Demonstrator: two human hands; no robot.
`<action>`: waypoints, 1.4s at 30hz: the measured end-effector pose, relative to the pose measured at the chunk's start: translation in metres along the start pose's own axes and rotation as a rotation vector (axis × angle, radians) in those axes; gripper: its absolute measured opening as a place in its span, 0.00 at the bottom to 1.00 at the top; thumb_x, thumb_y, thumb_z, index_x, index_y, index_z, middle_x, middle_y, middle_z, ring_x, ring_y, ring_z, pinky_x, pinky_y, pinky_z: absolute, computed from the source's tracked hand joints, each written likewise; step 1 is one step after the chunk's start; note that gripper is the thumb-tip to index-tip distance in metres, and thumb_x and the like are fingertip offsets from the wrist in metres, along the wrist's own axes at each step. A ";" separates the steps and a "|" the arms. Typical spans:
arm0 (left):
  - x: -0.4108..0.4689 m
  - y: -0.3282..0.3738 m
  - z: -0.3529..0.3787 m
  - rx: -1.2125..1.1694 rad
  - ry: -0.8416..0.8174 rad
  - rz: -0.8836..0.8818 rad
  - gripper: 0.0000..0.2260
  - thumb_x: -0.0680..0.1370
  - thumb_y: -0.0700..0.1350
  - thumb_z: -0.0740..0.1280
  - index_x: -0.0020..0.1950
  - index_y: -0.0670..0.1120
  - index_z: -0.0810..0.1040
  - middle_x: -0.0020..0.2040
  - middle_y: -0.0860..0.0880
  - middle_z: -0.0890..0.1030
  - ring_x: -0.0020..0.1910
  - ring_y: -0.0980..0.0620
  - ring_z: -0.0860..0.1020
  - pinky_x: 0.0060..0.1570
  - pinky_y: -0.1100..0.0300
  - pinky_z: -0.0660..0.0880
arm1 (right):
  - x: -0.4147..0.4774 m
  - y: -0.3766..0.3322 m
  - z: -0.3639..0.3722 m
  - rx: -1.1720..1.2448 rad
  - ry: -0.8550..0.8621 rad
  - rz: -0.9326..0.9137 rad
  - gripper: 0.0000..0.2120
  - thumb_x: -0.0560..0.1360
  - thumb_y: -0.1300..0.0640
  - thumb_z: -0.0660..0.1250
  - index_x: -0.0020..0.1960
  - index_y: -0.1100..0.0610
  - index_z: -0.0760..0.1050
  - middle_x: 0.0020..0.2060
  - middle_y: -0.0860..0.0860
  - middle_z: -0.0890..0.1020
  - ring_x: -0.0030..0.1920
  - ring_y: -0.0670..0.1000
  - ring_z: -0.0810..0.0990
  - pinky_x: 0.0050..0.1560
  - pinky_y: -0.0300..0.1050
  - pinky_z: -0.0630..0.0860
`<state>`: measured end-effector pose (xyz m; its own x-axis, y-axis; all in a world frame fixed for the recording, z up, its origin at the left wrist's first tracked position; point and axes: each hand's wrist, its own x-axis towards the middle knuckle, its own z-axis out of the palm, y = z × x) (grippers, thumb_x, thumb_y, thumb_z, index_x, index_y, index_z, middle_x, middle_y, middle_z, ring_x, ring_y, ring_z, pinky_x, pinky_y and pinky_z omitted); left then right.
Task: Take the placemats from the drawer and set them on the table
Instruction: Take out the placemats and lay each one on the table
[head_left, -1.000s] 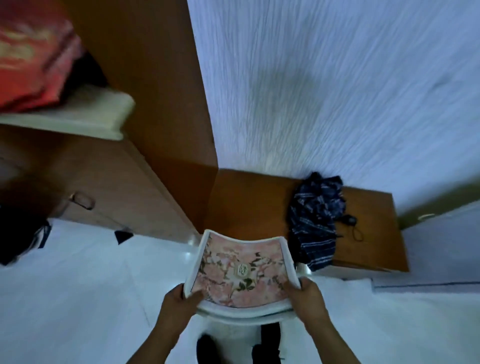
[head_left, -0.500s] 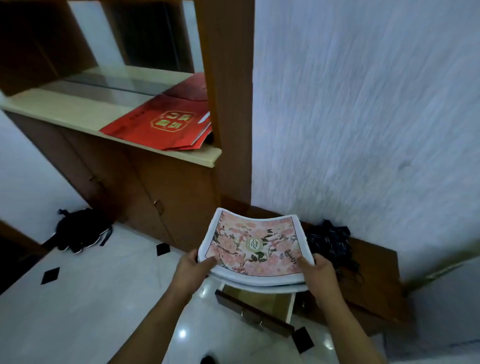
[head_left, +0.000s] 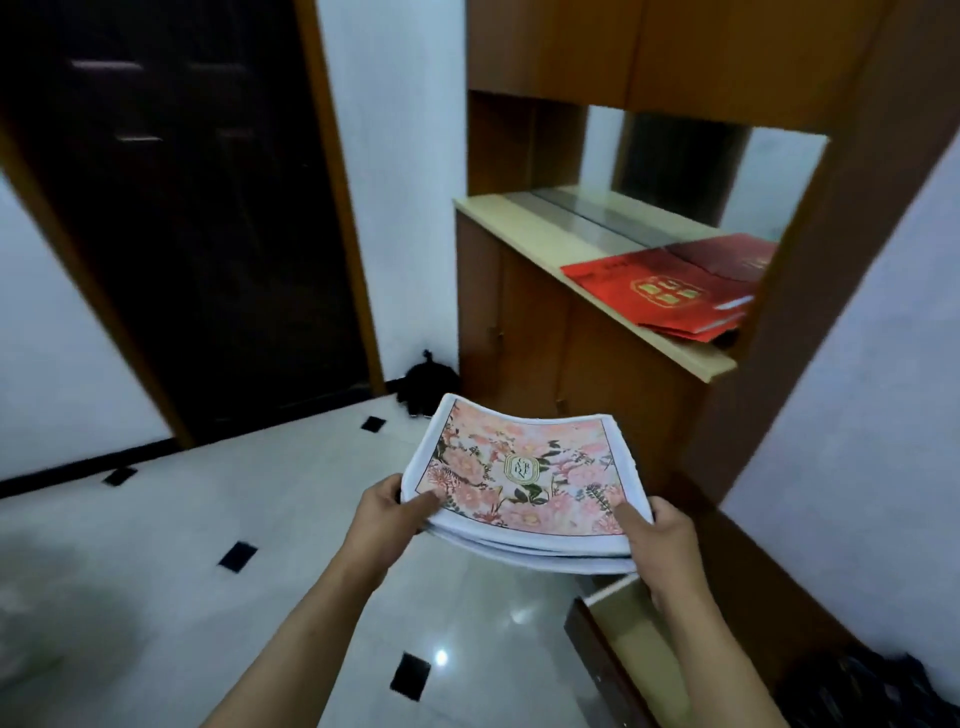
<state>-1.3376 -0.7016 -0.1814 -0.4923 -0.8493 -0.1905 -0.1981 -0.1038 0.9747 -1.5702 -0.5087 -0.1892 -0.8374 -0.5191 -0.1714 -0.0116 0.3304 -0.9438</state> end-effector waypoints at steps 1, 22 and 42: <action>-0.009 -0.001 -0.026 -0.013 0.045 0.008 0.10 0.72 0.42 0.73 0.51 0.44 0.82 0.46 0.45 0.86 0.47 0.40 0.83 0.49 0.43 0.81 | -0.005 -0.010 0.022 -0.004 -0.046 -0.034 0.08 0.74 0.56 0.70 0.39 0.60 0.77 0.35 0.57 0.82 0.34 0.54 0.78 0.34 0.47 0.71; -0.370 -0.081 -0.568 -0.094 1.101 -0.112 0.09 0.74 0.42 0.72 0.54 0.49 0.79 0.43 0.46 0.86 0.35 0.45 0.84 0.36 0.50 0.82 | -0.395 -0.137 0.573 -0.086 -1.025 -0.439 0.13 0.72 0.51 0.69 0.38 0.60 0.76 0.32 0.57 0.80 0.29 0.51 0.73 0.30 0.45 0.67; -0.613 -0.198 -0.735 -0.318 1.949 -0.226 0.12 0.74 0.39 0.73 0.56 0.46 0.79 0.49 0.47 0.86 0.46 0.49 0.84 0.44 0.57 0.81 | -0.773 -0.128 0.865 -0.179 -1.858 -0.710 0.14 0.73 0.52 0.70 0.35 0.59 0.72 0.29 0.53 0.75 0.30 0.52 0.71 0.32 0.46 0.66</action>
<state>-0.3735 -0.5413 -0.1717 0.9841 -0.1039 -0.1440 0.1269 -0.1558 0.9796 -0.4490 -0.8317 -0.1809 0.8269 -0.5622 0.0114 -0.1678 -0.2660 -0.9493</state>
